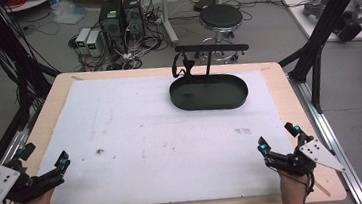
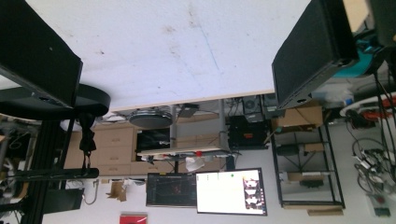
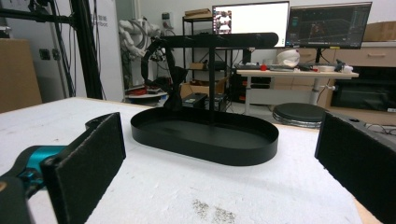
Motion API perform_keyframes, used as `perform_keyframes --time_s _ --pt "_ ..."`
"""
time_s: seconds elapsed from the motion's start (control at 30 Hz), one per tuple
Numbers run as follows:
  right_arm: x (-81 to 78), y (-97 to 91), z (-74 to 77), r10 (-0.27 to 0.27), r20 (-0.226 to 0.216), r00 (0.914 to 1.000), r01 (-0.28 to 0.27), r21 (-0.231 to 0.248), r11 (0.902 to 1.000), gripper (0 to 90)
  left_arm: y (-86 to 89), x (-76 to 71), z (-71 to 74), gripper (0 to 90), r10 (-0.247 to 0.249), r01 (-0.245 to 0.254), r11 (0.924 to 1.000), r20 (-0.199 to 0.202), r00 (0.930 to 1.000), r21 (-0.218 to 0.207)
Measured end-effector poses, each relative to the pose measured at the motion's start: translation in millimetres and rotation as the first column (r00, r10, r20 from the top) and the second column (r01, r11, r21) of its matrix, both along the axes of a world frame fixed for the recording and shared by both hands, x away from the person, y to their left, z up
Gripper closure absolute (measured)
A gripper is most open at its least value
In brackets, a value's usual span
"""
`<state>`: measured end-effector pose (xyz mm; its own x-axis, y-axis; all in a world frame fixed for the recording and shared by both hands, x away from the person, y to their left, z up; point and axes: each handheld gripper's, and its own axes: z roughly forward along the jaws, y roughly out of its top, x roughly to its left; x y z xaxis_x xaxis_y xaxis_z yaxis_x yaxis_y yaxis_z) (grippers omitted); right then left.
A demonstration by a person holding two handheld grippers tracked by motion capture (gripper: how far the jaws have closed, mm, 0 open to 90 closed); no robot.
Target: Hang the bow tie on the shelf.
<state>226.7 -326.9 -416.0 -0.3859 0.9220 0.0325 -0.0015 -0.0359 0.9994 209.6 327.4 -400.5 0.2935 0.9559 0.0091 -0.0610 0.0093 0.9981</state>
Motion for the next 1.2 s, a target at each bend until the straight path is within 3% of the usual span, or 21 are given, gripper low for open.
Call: perform_keyframes --time_s 0.43,1.2 --pt "-0.9 3.9 -0.7 -0.013 0.003 0.9999 0.013 -0.012 0.9998 0.8 3.3 0.6 -6.9 2.1 0.009 -0.009 0.9993 -0.005 0.9999 -0.036" --pt "-2.9 1.8 -3.4 -0.029 0.008 0.9996 0.029 -0.007 0.9996 0.8 0.4 6.0 -13.0 2.1 -0.02 0.02 0.9995 -0.013 0.9997 -0.025"
